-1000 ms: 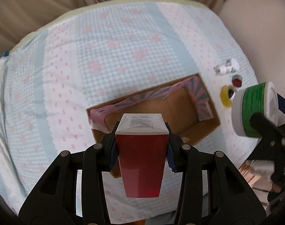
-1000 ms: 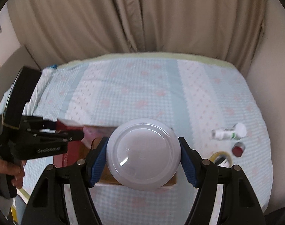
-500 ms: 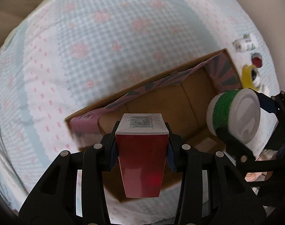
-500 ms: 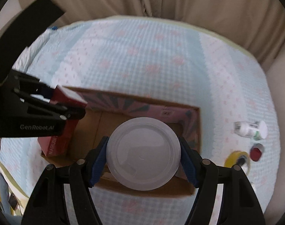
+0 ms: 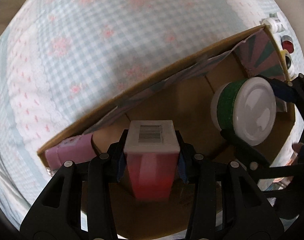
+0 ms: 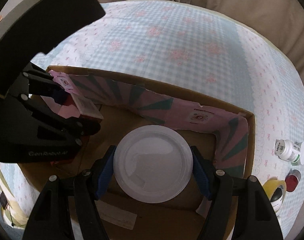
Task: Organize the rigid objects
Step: 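Release the red box and white jar in the box and withdraw both tools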
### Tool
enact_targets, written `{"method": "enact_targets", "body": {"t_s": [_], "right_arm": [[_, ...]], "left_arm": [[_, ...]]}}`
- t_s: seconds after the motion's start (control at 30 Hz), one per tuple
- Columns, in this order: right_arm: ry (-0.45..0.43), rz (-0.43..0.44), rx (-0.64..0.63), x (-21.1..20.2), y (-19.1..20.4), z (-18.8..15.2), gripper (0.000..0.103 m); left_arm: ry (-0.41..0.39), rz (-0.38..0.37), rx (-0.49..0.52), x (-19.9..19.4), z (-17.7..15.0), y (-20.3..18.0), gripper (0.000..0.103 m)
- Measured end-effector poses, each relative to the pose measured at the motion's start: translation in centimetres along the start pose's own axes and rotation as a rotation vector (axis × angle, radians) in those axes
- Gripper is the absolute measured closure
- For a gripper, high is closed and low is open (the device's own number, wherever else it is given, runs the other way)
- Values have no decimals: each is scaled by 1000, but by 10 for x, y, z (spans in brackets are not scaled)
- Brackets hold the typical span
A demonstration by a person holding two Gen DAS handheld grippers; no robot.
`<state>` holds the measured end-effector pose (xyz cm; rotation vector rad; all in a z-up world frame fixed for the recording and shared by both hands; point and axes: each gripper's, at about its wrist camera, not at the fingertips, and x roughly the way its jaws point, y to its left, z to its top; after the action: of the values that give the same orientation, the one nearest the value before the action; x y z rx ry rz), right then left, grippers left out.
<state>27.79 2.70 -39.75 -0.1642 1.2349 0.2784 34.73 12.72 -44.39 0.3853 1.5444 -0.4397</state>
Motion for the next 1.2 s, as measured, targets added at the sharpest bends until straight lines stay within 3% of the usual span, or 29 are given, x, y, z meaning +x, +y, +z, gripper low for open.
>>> {"method": "enact_targets", "body": {"t_s": [0.07,0.1,0.13,0.23,0.6,0.93,1.2], "right_arm": [[9,-6,10,1,0,-2,32],[23,15,22,2,0,-3,9],[25,35,34,1,-1,-4,0],[-20,45,38,-8,-2,-9,0],[-14,-4,57,-33,-2,-16,0],[-97,-46,21,-97,16,-17,0],[-165,-55,109,-176,16,-24,0]], "left_arm": [[-29,12,28,-9,1,-3,5],[-53,10,39,-13,1,-5,0],[-63,11,49,-15,1,-6,0],[-61,7,61,-15,0,-6,0],[-123,-18,-23,-44,-28,19,0],[-250,11,-87,-124,-78,10,0],[-403,7,-171,-200,-137,-4,0]]}}
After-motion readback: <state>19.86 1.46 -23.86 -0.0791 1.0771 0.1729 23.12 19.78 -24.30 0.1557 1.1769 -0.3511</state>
